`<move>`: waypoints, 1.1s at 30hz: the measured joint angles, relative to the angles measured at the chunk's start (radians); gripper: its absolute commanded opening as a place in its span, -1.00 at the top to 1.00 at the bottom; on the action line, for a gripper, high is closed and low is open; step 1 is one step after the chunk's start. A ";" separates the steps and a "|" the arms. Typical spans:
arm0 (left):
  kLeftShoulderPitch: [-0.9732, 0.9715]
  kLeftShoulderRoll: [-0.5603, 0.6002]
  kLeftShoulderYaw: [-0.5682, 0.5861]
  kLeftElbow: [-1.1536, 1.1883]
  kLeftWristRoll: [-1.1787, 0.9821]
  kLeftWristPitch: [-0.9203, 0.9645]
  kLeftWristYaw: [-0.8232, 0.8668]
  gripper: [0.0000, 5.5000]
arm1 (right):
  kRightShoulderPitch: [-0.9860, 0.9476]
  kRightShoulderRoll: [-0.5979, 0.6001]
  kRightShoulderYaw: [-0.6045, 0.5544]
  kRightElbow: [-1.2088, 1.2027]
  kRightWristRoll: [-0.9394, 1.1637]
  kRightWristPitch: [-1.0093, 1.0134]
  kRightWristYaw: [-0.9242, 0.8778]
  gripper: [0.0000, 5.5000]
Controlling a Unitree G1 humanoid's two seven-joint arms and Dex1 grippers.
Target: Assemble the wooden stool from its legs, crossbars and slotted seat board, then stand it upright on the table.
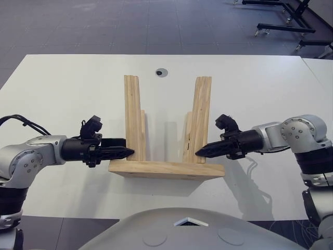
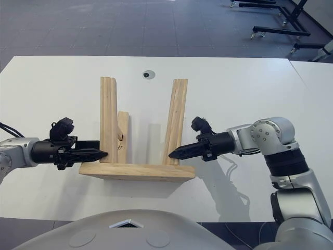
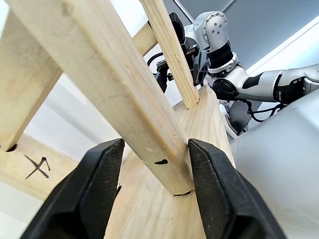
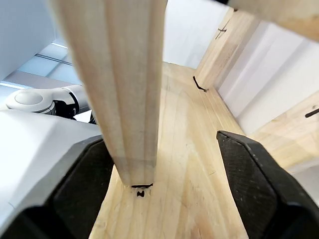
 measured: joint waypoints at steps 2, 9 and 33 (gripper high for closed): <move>0.009 -0.006 0.060 0.007 -0.016 -0.002 -0.002 0.16 | 0.011 -0.026 -0.020 -0.001 -0.019 -0.033 0.046 -0.29; 0.087 -0.012 0.231 0.020 0.002 -0.063 -0.036 0.16 | 0.061 -0.061 -0.238 -0.073 0.064 -0.020 0.064 -0.29; 0.504 -0.048 0.146 -0.100 0.734 -1.283 -0.176 0.16 | 0.649 -0.011 -0.055 0.049 -0.893 -1.790 0.223 -0.29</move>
